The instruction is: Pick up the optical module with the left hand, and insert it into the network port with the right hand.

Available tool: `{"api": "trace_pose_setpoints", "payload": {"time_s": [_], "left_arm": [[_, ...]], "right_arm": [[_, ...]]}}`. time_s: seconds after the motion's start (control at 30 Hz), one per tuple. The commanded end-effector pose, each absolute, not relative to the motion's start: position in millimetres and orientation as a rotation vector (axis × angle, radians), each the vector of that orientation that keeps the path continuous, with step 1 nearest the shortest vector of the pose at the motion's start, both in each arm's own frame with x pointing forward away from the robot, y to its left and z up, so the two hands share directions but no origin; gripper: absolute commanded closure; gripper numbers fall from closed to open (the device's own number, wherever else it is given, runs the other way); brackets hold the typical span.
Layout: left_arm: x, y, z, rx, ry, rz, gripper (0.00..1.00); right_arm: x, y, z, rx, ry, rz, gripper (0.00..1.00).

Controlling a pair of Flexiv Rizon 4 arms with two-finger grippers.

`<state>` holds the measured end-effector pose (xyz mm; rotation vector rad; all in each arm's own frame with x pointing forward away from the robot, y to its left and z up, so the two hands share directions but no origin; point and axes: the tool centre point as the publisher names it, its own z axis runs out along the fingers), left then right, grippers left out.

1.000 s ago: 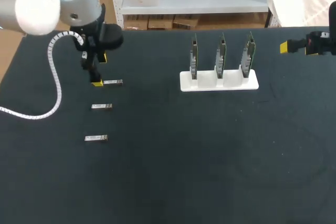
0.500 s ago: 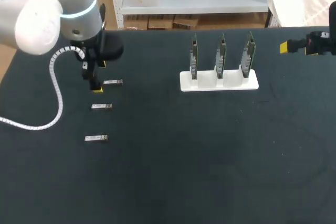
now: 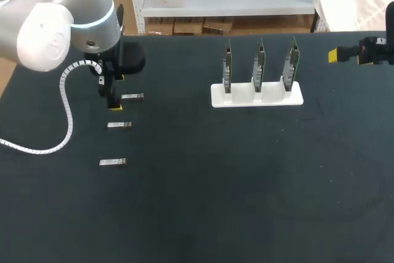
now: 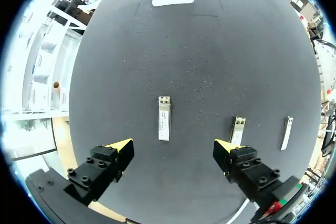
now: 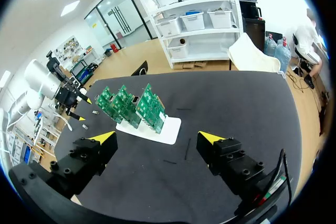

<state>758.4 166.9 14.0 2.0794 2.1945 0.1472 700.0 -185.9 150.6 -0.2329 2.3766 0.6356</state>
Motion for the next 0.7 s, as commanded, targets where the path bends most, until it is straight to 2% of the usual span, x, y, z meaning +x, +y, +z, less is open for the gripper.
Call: {"api": "trace_pose_setpoints", "payload": {"time_s": [0.03,0.7], "left_arm": [[767,165,11,2.081,2.216,0.132,0.0],[776,161,-4,2.041,2.319,0.085,0.0]], "right_arm": [[699,-185,151,-0.23,2.377,0.632,0.0],[699,-185,151,-0.23,2.377,0.632,0.0]]}}
